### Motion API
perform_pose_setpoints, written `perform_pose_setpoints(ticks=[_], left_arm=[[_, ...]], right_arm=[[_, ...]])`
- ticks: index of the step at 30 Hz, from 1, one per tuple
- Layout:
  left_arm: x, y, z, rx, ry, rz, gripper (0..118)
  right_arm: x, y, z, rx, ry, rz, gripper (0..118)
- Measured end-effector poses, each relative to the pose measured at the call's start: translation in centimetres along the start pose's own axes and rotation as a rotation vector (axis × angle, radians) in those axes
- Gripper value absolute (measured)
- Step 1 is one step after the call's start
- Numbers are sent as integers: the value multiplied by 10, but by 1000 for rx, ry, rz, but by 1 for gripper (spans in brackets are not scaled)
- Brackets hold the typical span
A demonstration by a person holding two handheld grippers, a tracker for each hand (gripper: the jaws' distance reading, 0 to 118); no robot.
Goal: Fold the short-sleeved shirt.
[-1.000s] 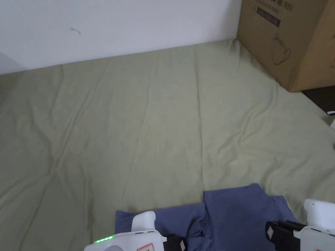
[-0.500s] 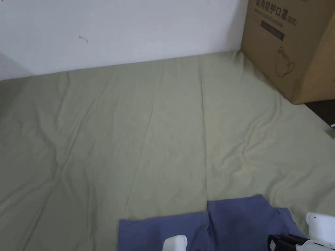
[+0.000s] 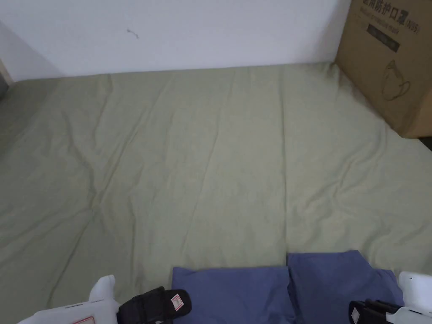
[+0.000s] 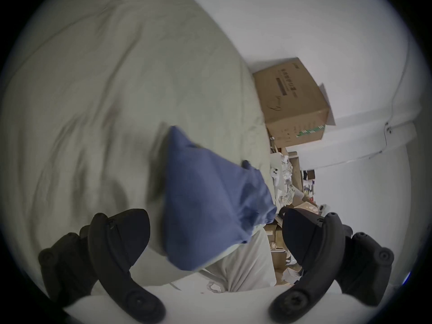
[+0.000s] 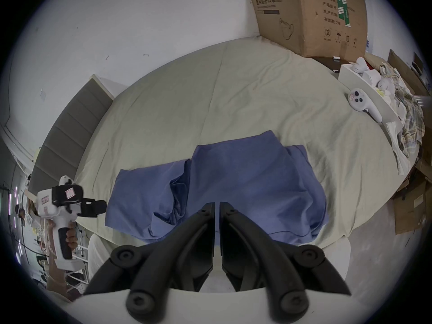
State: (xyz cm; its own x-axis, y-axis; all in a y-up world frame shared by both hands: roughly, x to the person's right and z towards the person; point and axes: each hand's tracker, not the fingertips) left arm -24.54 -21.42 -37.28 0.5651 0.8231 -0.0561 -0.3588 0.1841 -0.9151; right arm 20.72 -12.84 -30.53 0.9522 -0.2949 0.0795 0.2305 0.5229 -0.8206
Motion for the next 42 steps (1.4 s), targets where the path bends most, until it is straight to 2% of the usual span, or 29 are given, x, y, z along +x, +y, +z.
perform_pose_setpoints(ticks=[3,7,8,9,10,11,13,17,22,28,32,36,42], left_arm=[[-24,1,-25,-61,-24,90,115],[-33,2,-53,-57,-263,202,113],[-35,4,-58,-76,-288,215,103],[-37,7,-61,-82,-237,204,68],[-37,8,-67,-94,-137,190,13],[-39,6,-74,-102,-26,160,12],[-46,8,-68,-111,-194,206,12],[-42,10,-48,-96,-129,149,12],[-53,18,-6,-17,-129,151,12],[-84,30,87,155,5,160,12],[-92,34,130,191,137,151,12],[-63,31,141,220,137,109,12],[43,27,115,231,141,-97,12]], right_arm=[[-10,1,-4,-16,3,32,5],[-18,4,-9,-32,-7,59,5],[-20,5,-10,-35,-8,63,5],[-21,6,-11,-38,-7,67,5],[-22,6,-12,-41,-7,69,5],[-23,7,-13,-45,-8,74,5],[-26,8,-14,-52,-10,84,5],[-29,10,-16,-59,-16,99,5],[-35,13,-18,-61,-8,104,5],[-37,13,-22,-58,14,112,5],[-36,8,-25,-67,34,104,5],[-31,3,-25,-65,46,89,5],[-15,1,-20,-46,62,42,5]])
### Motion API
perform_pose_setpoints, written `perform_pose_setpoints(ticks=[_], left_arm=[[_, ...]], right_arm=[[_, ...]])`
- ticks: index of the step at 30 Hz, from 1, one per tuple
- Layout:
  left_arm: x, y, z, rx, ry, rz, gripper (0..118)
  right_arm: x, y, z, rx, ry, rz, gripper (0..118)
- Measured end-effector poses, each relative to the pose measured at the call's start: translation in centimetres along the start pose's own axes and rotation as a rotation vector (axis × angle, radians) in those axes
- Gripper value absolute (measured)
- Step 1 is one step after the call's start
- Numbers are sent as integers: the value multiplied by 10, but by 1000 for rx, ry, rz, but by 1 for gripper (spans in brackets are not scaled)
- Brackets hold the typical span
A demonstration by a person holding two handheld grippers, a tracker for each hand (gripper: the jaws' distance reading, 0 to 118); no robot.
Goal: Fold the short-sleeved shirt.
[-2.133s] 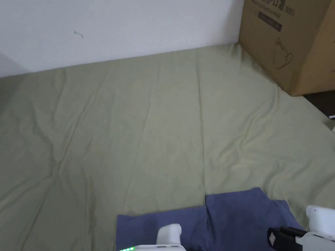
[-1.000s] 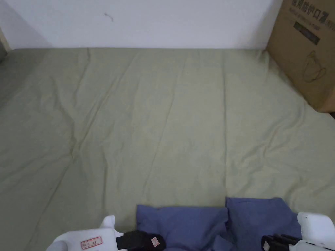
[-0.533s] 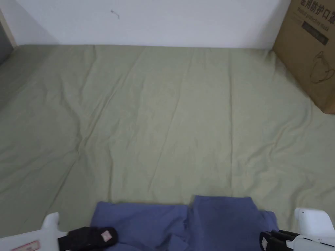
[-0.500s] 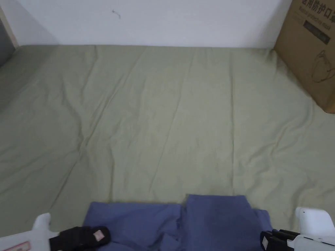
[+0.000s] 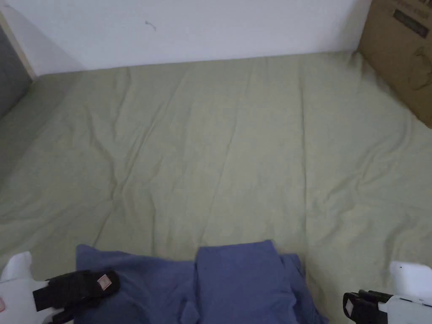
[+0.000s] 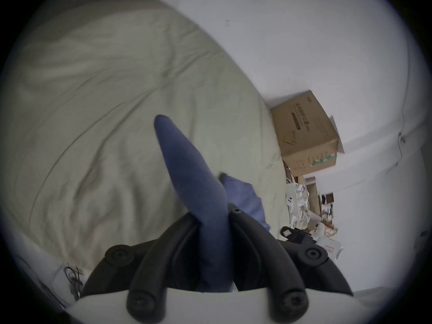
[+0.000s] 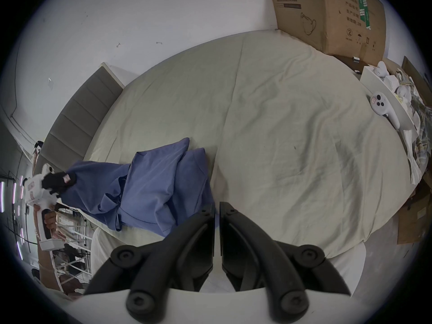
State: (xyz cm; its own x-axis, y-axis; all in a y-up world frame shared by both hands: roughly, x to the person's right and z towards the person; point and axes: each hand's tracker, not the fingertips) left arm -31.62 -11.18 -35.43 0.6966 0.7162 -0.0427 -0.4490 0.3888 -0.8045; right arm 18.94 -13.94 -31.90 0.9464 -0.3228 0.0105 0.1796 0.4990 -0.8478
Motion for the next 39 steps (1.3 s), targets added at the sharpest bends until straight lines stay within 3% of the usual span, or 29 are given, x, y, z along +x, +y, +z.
perform_pose_setpoints(ticks=[7,10,11,12,13,14,16,18,21,23,24,25,26,27,29,33,37,39], left_arm=[[98,-10,-74,-126,-87,-206,12],[121,-26,-125,-235,-56,-226,17],[120,-31,-143,-266,-43,-221,25],[122,-37,-158,-303,-52,-232,43],[124,-43,-169,-335,-57,-229,80],[126,-51,-182,-376,-82,-218,106],[127,-64,-199,-452,-76,-234,112],[128,-70,-197,-415,-35,-266,118],[119,-60,-181,-378,-37,-243,111],[109,-49,-166,-328,-84,-178,92],[104,-45,-160,-299,-83,-157,75],[99,-42,-156,-270,-59,-148,40],[95,-41,-154,-242,-17,-165,14],[96,-39,-157,-226,36,-195,3],[91,-41,-165,-248,72,-250,1],[93,-61,-196,-341,-53,-193,0],[108,-102,-230,-463,17,-320,0],[113,-114,-237,-471,-32,-304,0]], right_arm=[[34,-5,13,48,-6,-103,5],[50,-9,18,58,-18,-148,5],[55,-11,20,60,-26,-154,5],[58,-12,21,63,-35,-161,5],[62,-14,23,65,-41,-171,5],[67,-15,24,64,-47,-185,5],[75,-17,25,64,-52,-207,5],[81,-19,26,65,-66,-226,5],[85,-21,27,62,-74,-241,5],[86,-21,25,59,-74,-243,5],[85,-20,24,60,-77,-243,5],[85,-20,23,60,-77,-242,5],[84,-19,22,60,-75,-240,5],[84,-19,21,58,-71,-240,5],[80,-17,19,53,-62,-231,5],[76,-16,17,45,-59,-212,5],[75,-16,16,36,-64,-205,5],[76,-17,17,34,-73,-203,5]])
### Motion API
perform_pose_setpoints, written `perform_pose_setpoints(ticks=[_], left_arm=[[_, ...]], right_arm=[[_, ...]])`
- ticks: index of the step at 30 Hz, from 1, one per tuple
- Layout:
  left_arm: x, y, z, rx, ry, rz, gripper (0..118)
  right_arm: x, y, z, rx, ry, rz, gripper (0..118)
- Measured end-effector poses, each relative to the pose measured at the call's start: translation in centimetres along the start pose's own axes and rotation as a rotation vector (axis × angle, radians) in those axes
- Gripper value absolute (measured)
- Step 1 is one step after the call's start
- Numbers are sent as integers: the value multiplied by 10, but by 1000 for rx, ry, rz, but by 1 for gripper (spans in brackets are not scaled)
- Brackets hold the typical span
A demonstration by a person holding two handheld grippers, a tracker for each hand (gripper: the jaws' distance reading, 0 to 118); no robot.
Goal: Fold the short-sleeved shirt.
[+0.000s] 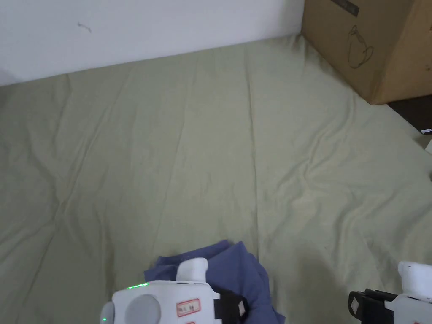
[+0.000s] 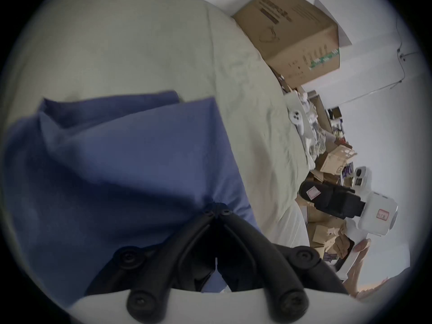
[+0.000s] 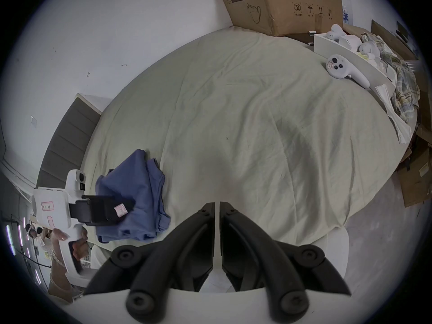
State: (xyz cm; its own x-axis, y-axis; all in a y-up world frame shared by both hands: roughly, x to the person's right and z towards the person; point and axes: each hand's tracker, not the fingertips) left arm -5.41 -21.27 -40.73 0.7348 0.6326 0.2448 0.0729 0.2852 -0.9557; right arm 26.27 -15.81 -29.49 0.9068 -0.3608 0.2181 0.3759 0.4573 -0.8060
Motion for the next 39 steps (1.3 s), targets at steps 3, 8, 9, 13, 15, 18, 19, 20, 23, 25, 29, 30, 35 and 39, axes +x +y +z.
perform_pose_setpoints(ticks=[3,8,9,13,15,18,19,20,23,25,29,30,35,39], left_arm=[[3,-2,0,1,-26,21,0],[7,-3,9,5,-27,-12,0],[5,-3,13,16,-47,0,0],[-10,-4,54,127,-146,96,0],[-24,-8,80,183,-161,135,0],[-53,-20,117,274,-182,233,0],[-65,-26,127,303,-177,265,3],[-75,-31,136,323,-168,289,9],[-102,-46,146,334,-103,322,73],[-116,-51,141,304,-80,361,105],[-142,-54,116,259,-214,466,105],[-146,-53,107,242,-225,504,105],[-157,-38,77,254,-412,542,105],[-154,-23,58,179,-376,525,81]], right_arm=[[0,0,2,-3,-7,1,5],[-10,2,-1,-7,-2,23,5],[-15,4,-3,-11,8,30,5],[-44,12,-12,-27,56,113,5],[-63,16,-19,-38,92,167,5],[-94,20,-35,-61,150,246,5],[-105,20,-43,-73,172,274,5],[-114,20,-52,-82,183,296,5],[-133,18,-85,-116,190,346,5],[-136,16,-106,-151,166,354,5],[-123,16,-118,-173,198,269,5],[-118,18,-116,-171,217,245,5],[-105,22,-118,-189,246,172,5],[-111,19,-116,-177,220,209,5]])
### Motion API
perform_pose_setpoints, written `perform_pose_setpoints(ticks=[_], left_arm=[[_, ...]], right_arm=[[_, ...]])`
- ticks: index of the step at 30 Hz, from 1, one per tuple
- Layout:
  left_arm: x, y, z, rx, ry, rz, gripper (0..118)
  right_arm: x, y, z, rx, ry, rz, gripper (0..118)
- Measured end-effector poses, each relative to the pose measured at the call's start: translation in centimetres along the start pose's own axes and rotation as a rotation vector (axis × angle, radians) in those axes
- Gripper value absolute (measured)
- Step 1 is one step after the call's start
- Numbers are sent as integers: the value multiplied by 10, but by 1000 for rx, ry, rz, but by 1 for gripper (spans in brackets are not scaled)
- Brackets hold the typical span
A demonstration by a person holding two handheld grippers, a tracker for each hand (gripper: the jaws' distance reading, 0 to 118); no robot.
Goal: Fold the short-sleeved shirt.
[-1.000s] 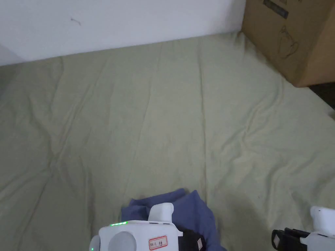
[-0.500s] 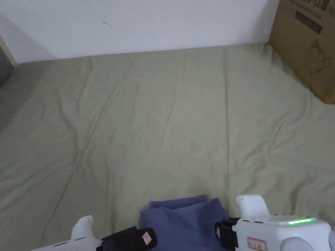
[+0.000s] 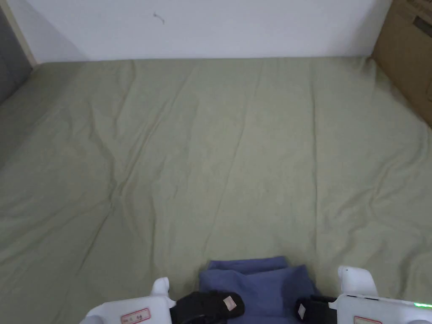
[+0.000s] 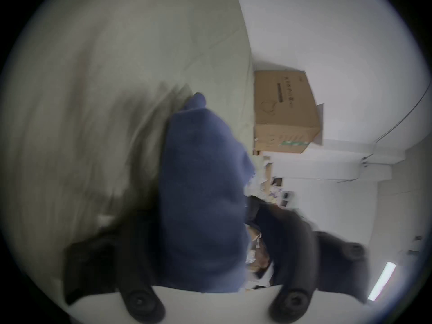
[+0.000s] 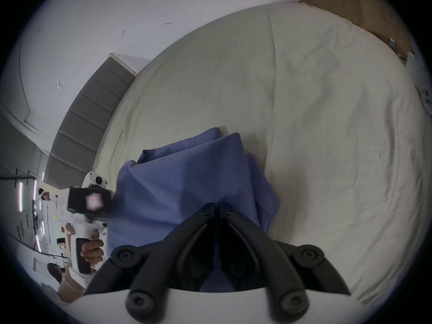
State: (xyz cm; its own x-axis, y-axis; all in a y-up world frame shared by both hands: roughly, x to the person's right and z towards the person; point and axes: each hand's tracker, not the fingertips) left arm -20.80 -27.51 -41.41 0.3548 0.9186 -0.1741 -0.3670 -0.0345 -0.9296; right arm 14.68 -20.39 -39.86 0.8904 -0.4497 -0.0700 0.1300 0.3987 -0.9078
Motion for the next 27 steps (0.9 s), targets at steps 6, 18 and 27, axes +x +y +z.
perform_pose_setpoints(ticks=[6,18,27], left_arm=[[4,5,6,-30,37,-107,30],[19,110,216,197,495,-294,29],[-5,199,335,207,1316,-398,29]], right_arm=[[-17,5,7,-8,-61,55,5],[-43,4,12,8,-117,110,5],[-44,-7,-12,-73,-174,129,5]])
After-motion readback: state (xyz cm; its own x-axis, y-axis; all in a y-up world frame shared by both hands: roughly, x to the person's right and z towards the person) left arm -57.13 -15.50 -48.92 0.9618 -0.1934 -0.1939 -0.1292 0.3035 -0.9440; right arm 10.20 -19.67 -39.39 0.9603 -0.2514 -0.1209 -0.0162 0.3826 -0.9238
